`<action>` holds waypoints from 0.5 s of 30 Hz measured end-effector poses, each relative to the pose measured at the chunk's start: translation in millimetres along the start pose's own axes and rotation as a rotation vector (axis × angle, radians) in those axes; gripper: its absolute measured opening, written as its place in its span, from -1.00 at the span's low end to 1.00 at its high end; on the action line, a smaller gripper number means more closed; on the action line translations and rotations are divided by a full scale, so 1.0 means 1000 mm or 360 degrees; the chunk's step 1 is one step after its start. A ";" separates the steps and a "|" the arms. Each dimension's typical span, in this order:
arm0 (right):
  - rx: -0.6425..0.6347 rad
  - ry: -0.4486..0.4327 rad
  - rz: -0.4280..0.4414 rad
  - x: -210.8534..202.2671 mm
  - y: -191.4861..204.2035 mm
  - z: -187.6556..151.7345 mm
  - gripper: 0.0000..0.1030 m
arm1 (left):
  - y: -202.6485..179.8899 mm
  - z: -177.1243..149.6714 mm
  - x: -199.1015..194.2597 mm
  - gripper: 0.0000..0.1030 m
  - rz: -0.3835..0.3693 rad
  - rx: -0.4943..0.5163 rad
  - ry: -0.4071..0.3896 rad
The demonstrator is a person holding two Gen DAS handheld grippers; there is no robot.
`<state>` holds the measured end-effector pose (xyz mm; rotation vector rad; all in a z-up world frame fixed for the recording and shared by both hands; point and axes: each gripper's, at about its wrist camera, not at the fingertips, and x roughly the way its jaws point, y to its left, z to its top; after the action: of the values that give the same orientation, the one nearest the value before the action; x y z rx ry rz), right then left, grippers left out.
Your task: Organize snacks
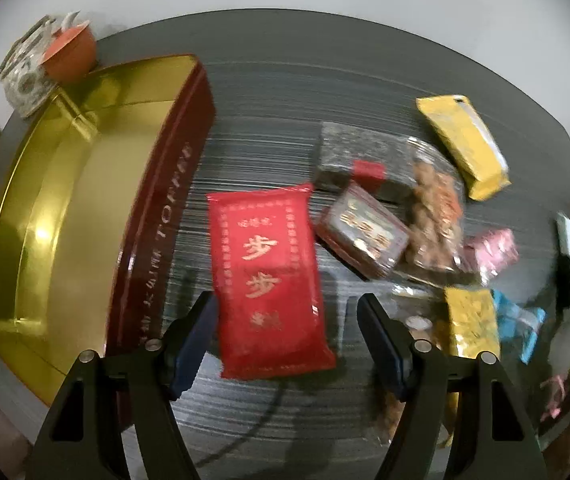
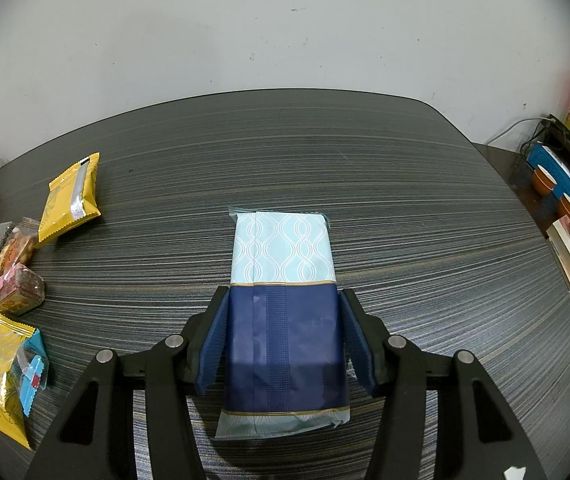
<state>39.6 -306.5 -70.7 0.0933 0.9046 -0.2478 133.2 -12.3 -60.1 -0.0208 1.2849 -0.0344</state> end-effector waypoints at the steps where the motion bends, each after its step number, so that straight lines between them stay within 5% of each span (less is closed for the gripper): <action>1: 0.0000 0.0000 0.0000 0.000 0.000 0.000 -0.01 | 0.002 0.001 0.002 0.41 0.0009 -0.0020 0.0001; 15: 0.0002 -0.0001 0.0001 -0.002 -0.001 0.001 -0.01 | -0.031 0.000 0.009 0.05 0.0067 0.0215 -0.0070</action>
<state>39.0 -307.1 -68.8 0.0944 0.9041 -0.2478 135.7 -43.7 -67.9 0.1207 1.2362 -0.0839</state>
